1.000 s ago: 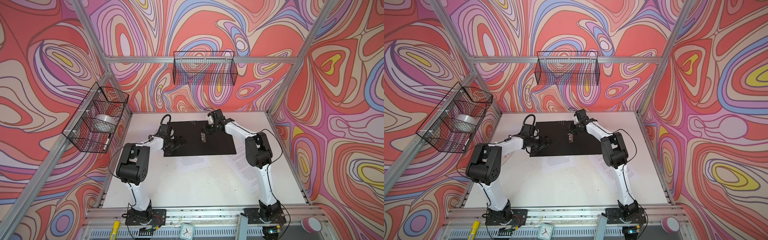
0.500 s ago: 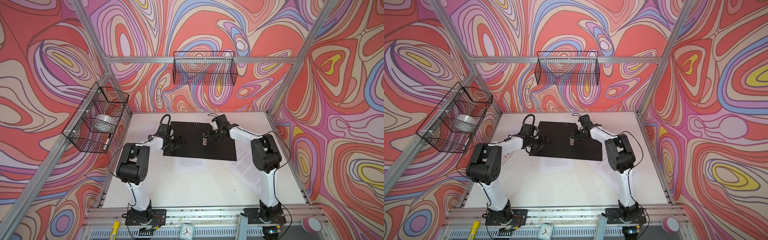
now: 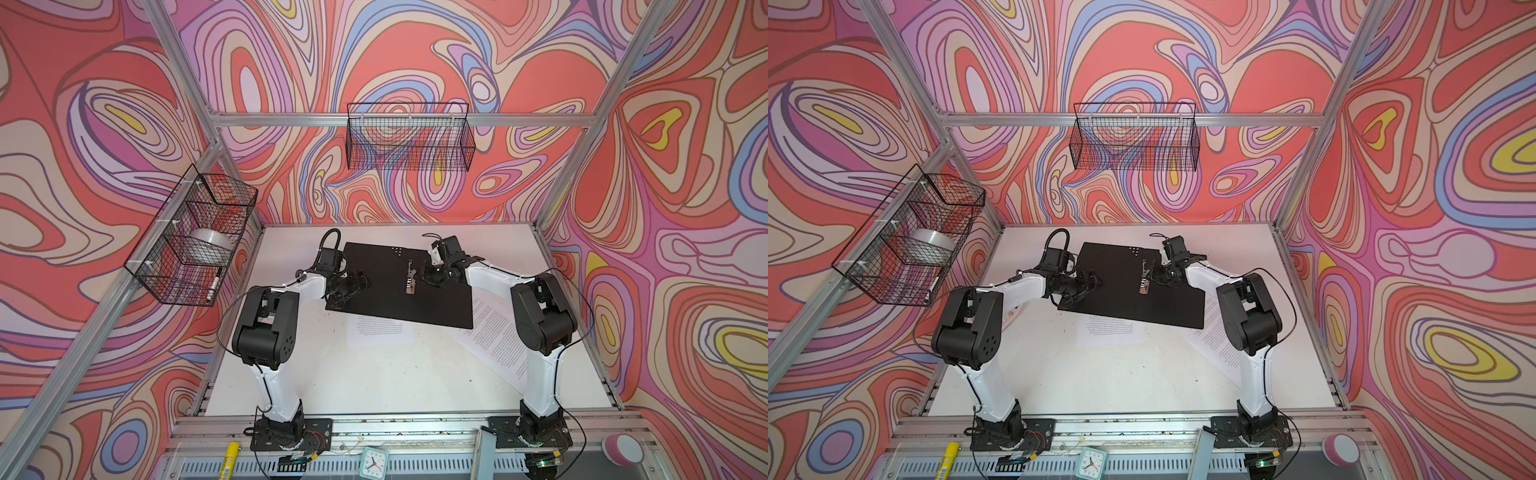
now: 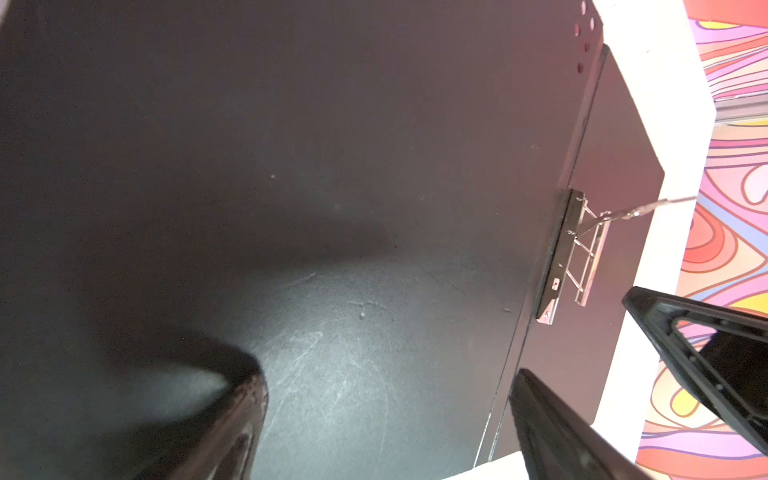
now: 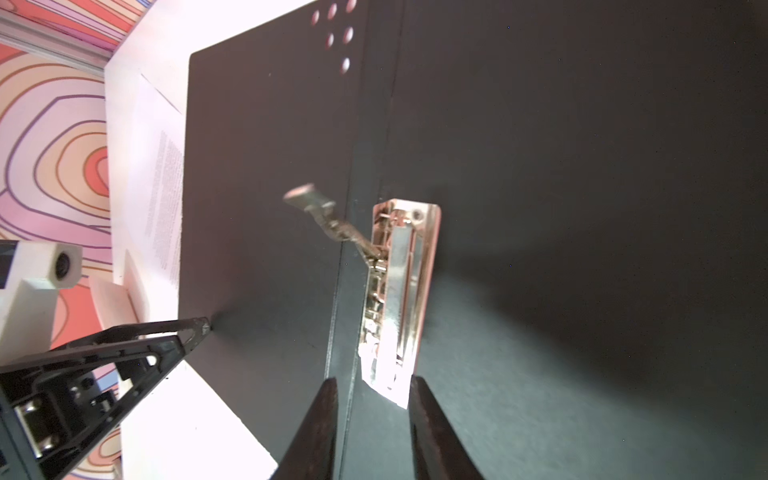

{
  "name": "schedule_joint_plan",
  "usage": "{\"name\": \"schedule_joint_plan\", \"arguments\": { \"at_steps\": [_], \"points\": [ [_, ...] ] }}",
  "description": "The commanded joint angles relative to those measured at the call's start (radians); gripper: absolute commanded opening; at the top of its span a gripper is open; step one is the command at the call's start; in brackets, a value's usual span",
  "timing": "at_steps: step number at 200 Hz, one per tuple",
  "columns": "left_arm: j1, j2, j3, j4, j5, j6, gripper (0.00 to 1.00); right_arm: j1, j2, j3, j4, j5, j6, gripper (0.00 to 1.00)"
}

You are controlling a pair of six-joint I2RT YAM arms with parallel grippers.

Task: Put the files into the folder

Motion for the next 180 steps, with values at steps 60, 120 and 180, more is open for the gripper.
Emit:
{"name": "schedule_joint_plan", "arguments": {
  "at_steps": [60,120,180],
  "points": [
    [0.014,0.086,-0.049,-0.113,-0.066,-0.004,0.92,0.024,0.015,-0.032,0.057,-0.081,-0.004,0.19],
    [0.014,0.082,-0.052,-0.109,-0.063,-0.009,0.92,0.018,0.173,0.248,-0.092,-0.022,-0.062,0.27],
    [0.023,0.072,-0.064,-0.093,-0.039,-0.028,0.92,-0.018,0.358,0.517,-0.207,-0.013,-0.106,0.19]
  ]
}}
